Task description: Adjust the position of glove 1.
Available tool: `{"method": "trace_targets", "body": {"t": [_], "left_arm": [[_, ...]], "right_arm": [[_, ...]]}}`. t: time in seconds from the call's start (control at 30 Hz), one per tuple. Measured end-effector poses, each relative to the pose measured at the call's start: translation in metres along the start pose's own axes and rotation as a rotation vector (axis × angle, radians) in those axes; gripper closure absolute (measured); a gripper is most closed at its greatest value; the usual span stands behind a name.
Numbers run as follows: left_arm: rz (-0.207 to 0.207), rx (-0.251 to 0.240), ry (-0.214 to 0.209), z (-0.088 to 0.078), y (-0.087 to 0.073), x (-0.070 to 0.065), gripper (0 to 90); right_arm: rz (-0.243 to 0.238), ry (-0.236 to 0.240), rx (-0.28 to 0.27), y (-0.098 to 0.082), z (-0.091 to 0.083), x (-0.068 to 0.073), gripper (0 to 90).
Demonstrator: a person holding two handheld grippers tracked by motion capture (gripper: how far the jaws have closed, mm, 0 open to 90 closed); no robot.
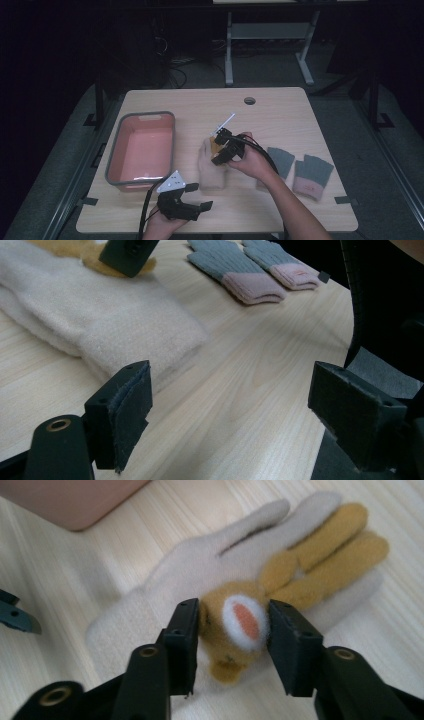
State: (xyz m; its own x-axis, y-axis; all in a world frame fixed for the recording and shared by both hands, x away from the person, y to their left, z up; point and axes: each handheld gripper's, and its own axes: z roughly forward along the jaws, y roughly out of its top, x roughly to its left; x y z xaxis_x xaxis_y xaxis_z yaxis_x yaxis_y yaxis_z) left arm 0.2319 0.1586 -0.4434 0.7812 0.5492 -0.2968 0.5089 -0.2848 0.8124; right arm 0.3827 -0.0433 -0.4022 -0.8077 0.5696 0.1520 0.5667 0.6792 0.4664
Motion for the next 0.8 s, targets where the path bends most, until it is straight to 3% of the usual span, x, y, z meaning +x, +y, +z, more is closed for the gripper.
{"method": "trace_targets", "body": {"t": [0.13,0.47,0.8], "left_arm": [[0.003,0.001,0.000,0.000,0.000,0.000,17.7],[0.001,0.000,-0.003,0.000,0.000,0.000,17.7],[-0.006,-0.005,-0.011,-0.001,0.000,-0.001,17.7]], "right_arm": [[-0.016,-0.012,-0.017,0.009,0.001,0.005,47.2],[-0.052,-0.030,-0.008,0.025,0.019,0.013,42.6],[-0.097,-0.065,0.052,0.031,0.042,0.018,35.6]]}}
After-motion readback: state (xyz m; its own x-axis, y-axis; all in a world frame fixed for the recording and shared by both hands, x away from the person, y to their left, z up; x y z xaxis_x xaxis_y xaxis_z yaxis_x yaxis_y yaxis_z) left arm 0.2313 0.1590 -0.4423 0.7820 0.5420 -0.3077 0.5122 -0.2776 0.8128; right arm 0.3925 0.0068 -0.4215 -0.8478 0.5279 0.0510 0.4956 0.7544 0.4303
